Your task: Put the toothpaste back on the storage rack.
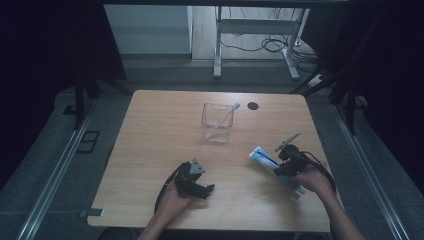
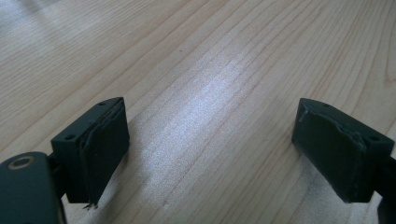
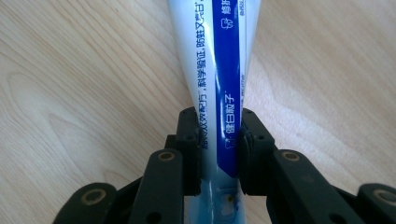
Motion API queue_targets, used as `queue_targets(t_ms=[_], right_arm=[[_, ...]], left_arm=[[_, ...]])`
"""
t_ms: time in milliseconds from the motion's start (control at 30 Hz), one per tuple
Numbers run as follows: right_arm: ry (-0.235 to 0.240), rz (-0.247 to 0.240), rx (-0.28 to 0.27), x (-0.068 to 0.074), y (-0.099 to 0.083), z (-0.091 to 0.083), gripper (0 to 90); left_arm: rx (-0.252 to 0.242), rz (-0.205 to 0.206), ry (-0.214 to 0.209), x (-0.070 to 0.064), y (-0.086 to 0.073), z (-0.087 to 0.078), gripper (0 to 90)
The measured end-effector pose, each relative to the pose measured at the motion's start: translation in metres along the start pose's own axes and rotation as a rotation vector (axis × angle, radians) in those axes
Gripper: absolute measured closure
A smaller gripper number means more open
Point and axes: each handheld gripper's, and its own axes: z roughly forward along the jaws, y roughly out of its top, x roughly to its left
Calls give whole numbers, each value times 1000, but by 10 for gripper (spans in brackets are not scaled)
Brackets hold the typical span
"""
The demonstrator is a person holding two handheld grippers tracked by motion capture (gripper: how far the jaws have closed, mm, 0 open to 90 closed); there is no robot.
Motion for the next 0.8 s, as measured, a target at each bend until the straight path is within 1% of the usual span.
queue_targets(t_ms=[167, 367, 433, 533, 633, 733, 767, 800], right_arm=[[-6, -4, -43, 2, 3, -5, 727], [-6, 14, -106, 2, 7, -12, 727], [-16, 11, -122, 2, 8, -14, 727], [-17, 22, -156, 2, 11, -18, 727], [-16, 21, -185, 3, 14, -22, 727], [-16, 23, -207, 4, 18, -25, 727], [-15, 16, -215, 4, 19, -26, 727], [-16, 22, -220, 5, 20, -27, 727]], left_arm=[[0, 0, 0, 0, 0, 0, 111], [0, 1, 0, 0, 0, 0, 111], [0, 2, 0, 0, 0, 0, 111], [0, 2, 0, 0, 0, 0, 111], [-5, -4, 0, 0, 0, 0, 111], [-5, -4, 1, 0, 0, 0, 111], [-5, -2, 1, 0, 0, 0, 111], [-5, 0, 2, 0, 0, 0, 111]])
